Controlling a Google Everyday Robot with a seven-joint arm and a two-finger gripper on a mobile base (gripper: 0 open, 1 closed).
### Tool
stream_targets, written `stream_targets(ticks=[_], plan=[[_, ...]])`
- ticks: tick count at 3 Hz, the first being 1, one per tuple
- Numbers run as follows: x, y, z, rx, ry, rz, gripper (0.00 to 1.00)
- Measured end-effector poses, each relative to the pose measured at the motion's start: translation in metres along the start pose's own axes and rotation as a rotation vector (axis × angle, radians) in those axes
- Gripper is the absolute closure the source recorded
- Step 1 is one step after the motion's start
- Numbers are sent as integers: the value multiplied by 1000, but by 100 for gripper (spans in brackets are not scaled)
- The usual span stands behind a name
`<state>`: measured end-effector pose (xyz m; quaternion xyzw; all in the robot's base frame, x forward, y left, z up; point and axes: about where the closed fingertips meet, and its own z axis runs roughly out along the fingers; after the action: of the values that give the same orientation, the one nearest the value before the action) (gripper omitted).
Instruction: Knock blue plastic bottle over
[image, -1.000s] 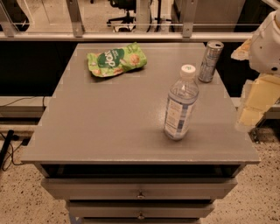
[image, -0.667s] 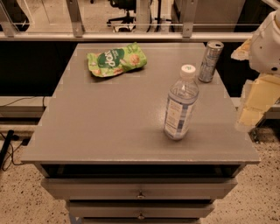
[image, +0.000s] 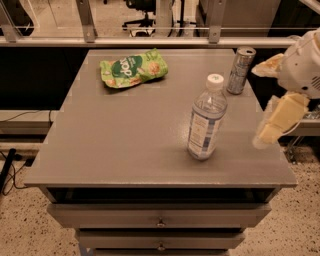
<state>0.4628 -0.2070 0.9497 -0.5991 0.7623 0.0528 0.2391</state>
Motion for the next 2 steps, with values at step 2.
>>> stream_targets(ticks=[2], plan=[[-34, -11, 60, -55, -272, -29, 0]])
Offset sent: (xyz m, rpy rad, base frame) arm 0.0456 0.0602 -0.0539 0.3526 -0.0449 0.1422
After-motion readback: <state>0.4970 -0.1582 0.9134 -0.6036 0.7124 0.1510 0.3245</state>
